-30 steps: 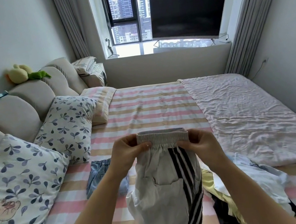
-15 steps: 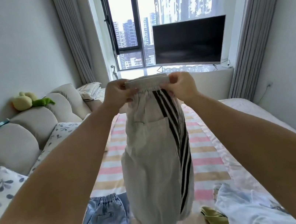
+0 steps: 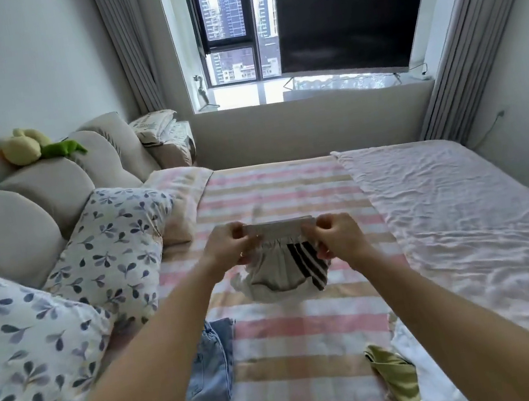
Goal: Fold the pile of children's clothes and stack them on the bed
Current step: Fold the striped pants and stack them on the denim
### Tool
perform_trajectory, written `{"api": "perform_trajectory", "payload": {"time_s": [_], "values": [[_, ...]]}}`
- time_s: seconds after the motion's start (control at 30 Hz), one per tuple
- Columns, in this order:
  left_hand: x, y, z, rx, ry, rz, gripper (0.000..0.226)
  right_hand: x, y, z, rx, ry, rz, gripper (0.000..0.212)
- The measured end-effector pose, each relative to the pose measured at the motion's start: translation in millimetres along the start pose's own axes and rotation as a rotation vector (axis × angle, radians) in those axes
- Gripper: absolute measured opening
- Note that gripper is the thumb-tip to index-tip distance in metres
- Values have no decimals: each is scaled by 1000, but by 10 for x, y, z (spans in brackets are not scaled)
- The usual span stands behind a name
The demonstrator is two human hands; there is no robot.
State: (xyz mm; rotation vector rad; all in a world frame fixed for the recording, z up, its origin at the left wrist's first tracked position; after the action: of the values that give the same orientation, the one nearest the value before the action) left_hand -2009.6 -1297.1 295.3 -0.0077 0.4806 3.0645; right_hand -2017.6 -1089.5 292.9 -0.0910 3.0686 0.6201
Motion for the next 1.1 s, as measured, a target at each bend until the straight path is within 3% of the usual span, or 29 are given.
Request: {"api": "perform_trajectory", "payload": {"time_s": [0.2,0.37,0.47,0.53,0.6,0.67,0.73,0.8,0.9,1.0,1.1], "values": [[-527,-618,-1416,4,304,-115,16,-526,-607,1401,-41,-406,-208,27],[-1369,-913,-2198,-202,407,-83,19,-1300,-934,2148,109,-489,-285,28],[-2009,-1008,-2750,-451,590,186,46,-1899,-1077,2654,242,-649,-180,40],[-2428,-1115,-3089,-472,613,363,33,-2288,-1218,2964,218,-636,-97,35],[-2783,-1281,-3398,-430,609,439,11,-2656,-1366,3242,167,-581,-28,21],[-3071,-1492,-3745,-499,680,492,31,-2987,-1476,3569,123,-618,46,18],[-3335,-1695,-4120,-638,797,561,56,-3252,-1587,3924,115,-666,110,35],[-3521,-1876,-4417,-724,896,565,66,-3438,-1704,4209,182,-724,136,48],[-3757,-2049,-4779,-610,979,486,52,-3682,-1913,4524,304,-784,138,53],[-3951,-2176,-4981,-596,1024,409,19,-3894,-2081,4762,351,-846,166,46],[-4078,-2166,-5107,-595,983,404,22,-4063,-2164,4887,369,-872,241,34]]}}
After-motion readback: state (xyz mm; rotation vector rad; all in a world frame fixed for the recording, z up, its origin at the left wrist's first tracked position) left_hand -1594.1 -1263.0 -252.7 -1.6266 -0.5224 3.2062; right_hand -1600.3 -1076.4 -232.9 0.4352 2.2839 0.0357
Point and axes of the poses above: each hand's wrist, its own x-axis towards the middle knuckle, its own y-axis out of the back of the hand, z = x × y, the point moved 9 cm from there along x, towards the middle knuckle, and after that the axes turned 3 degrees about -y, right-handed, at the moved point
